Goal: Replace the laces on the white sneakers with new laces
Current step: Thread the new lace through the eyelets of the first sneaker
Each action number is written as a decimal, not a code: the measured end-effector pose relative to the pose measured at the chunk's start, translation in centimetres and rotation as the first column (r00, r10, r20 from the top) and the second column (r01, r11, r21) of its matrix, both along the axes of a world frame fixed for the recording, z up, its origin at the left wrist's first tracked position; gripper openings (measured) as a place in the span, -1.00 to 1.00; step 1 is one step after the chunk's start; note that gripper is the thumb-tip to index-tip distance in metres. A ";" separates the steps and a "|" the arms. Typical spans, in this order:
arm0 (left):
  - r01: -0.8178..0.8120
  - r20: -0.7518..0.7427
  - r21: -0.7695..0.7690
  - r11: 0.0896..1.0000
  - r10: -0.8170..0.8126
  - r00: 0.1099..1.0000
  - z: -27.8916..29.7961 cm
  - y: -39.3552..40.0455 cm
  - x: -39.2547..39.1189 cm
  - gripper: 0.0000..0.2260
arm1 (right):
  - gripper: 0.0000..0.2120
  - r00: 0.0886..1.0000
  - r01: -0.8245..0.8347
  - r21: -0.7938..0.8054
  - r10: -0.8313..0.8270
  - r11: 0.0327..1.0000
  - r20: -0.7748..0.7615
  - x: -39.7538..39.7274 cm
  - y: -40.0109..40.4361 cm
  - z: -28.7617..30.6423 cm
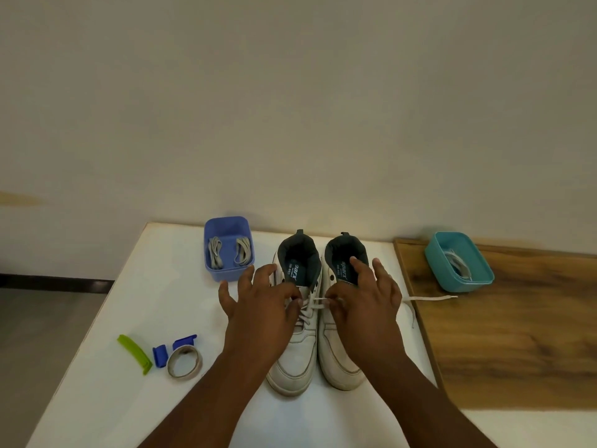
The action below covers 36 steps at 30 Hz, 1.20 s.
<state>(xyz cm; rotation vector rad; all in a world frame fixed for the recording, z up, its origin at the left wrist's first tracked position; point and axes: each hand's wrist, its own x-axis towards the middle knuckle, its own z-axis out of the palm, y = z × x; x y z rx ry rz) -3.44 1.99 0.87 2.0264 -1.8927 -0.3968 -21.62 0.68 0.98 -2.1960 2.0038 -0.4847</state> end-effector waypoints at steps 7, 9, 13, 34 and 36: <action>-0.006 0.052 0.016 1.000 0.005 0.999 0.3 0.2 -0.3 -0.73 | -0.93 0.954 0.236 -0.197 -0.188 0.952 0.232 -1.0 -0.3 1.2; -0.001 0.041 0.025 1.000 -0.001 0.999 0.3 0.2 -0.3 -0.68 | -0.92 0.934 0.245 -0.188 -0.179 0.951 0.310 -0.4 -0.3 1.3; 0.017 0.065 0.042 0.999 -0.020 0.998 0.2 0.3 -0.1 -0.60 | -0.90 0.948 0.225 -0.262 -0.149 0.938 0.281 -0.6 -0.3 1.7; 0.040 0.047 0.102 0.994 -0.045 0.998 0.4 0.1 0.0 -0.47 | -0.83 0.997 0.021 -0.040 -0.018 0.999 0.071 -0.7 -0.2 2.4; 0.048 0.028 0.123 0.991 -0.052 0.998 0.5 0.1 0.1 -0.41 | -0.76 0.994 -0.034 0.012 0.035 0.999 -0.105 -1.2 0.0 2.6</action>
